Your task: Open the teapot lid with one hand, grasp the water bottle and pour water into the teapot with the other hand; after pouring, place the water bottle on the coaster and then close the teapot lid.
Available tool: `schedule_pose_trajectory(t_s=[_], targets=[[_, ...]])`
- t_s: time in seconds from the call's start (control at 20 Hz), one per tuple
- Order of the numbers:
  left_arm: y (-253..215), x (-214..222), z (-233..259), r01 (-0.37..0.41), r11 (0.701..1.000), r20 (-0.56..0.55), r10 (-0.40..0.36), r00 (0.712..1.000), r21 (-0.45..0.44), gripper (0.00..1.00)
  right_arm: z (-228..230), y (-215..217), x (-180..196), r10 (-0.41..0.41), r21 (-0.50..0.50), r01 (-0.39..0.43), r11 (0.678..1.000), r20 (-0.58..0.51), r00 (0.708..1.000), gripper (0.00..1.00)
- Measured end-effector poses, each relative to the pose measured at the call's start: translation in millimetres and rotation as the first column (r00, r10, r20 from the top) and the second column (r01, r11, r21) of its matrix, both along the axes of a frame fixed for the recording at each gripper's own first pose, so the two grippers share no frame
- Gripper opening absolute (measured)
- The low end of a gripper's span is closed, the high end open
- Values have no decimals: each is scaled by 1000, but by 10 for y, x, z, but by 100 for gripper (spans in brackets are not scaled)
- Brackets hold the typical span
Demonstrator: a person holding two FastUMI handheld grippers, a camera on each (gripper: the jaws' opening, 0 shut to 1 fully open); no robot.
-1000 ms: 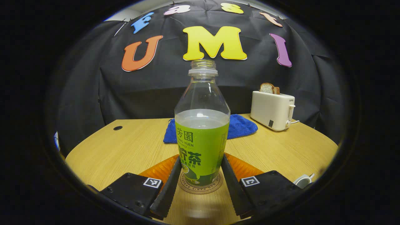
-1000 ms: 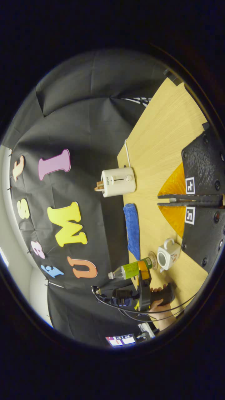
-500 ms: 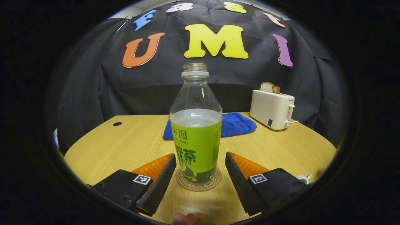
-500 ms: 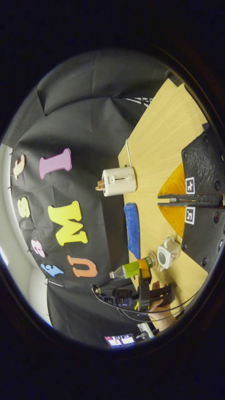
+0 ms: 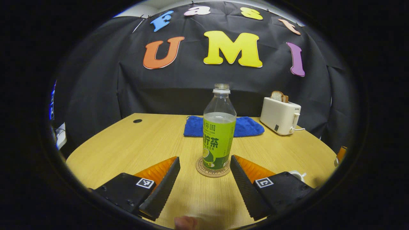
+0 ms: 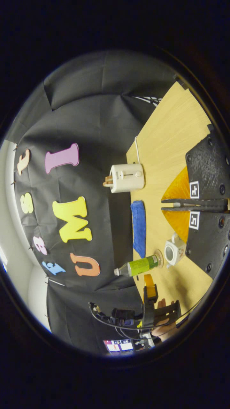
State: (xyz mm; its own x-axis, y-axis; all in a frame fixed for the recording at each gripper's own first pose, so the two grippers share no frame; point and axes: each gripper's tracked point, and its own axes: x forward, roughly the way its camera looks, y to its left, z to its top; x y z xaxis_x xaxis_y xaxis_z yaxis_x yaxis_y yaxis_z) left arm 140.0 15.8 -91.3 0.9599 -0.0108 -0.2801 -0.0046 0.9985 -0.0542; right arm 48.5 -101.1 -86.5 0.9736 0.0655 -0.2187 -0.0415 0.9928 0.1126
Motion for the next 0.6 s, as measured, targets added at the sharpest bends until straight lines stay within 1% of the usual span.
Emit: schedule_pose_trajectory(t_s=[0.3, 0.5, 0.6], targets=[[153, -525, 350, -36, 999, 100, 35, 994, 8, 98, 189, 346, 162, 74, -33, -72, 997, 36, 997, 0], [302, -797, 465, -67, 998, 130, 67, 989, -3, 98, 268, 629, 326, 135, -41, -133, 990, 55, 989, 0], [417, -933, 500, -97, 995, 145, 97, 985, -2, 98, 256, 776, 423, 166, -49, -163, 985, 59, 984, 0]])
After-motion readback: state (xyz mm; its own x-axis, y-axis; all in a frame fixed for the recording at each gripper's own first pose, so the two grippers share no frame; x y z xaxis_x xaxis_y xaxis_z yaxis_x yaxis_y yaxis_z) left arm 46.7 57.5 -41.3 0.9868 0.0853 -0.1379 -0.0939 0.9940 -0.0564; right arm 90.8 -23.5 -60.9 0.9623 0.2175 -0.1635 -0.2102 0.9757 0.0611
